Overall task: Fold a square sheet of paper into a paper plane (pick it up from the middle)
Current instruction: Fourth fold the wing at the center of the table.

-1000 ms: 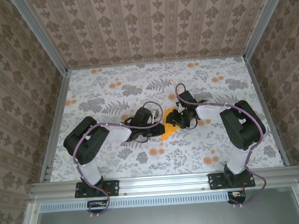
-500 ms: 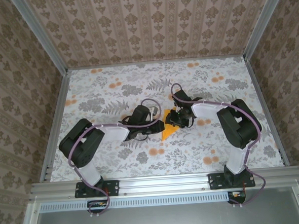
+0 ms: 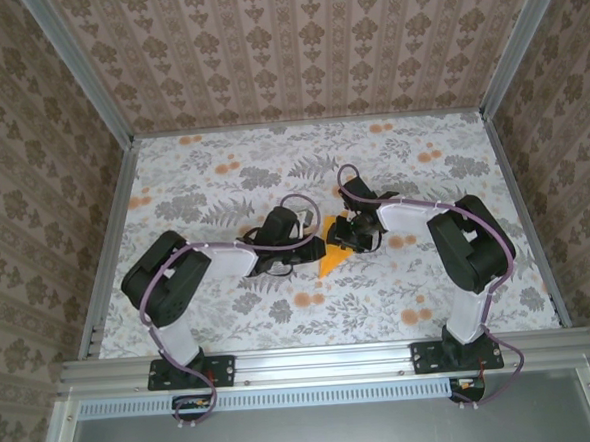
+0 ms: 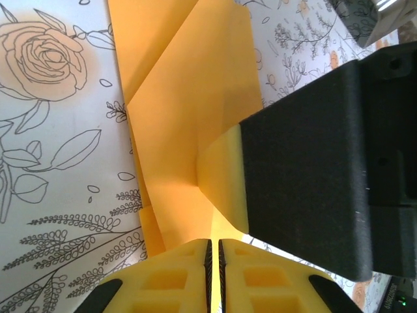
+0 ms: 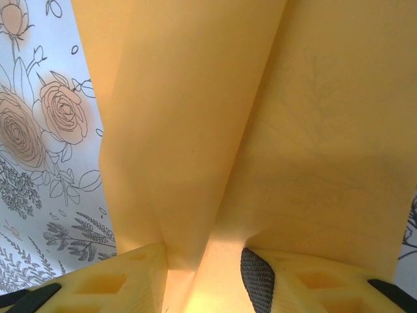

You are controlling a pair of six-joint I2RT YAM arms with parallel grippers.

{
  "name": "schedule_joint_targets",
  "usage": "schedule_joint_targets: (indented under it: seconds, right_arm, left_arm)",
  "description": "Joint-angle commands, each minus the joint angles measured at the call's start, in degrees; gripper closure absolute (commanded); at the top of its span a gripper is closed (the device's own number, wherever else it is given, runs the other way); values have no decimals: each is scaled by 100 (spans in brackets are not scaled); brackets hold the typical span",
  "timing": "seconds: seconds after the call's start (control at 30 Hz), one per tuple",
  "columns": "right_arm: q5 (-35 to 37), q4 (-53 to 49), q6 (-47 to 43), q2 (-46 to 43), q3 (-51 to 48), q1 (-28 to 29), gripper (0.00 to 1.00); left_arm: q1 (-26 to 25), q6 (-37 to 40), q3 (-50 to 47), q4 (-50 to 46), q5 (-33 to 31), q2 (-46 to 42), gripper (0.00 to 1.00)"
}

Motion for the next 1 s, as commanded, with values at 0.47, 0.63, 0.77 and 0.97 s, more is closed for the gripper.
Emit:
schedule_joint_targets:
  seconds: [0.47,0.63,0.77,0.97]
  right_arm:
    - [953,-777,31,914,-449,9,58]
    - [940,-772,31,910,-459,9,58]
    - [916,-759,31,896,-459,9,58]
    - [792,-780,12,752,-428,7,58]
  left_arm:
    - [-23,-40,257,-157,112,383,86]
    - [-20,-86,268,-259,115,454,86]
    - [-15,-185,249,-342,62,523,87]
    - [-15,-277,250,-625,-20,622,88]
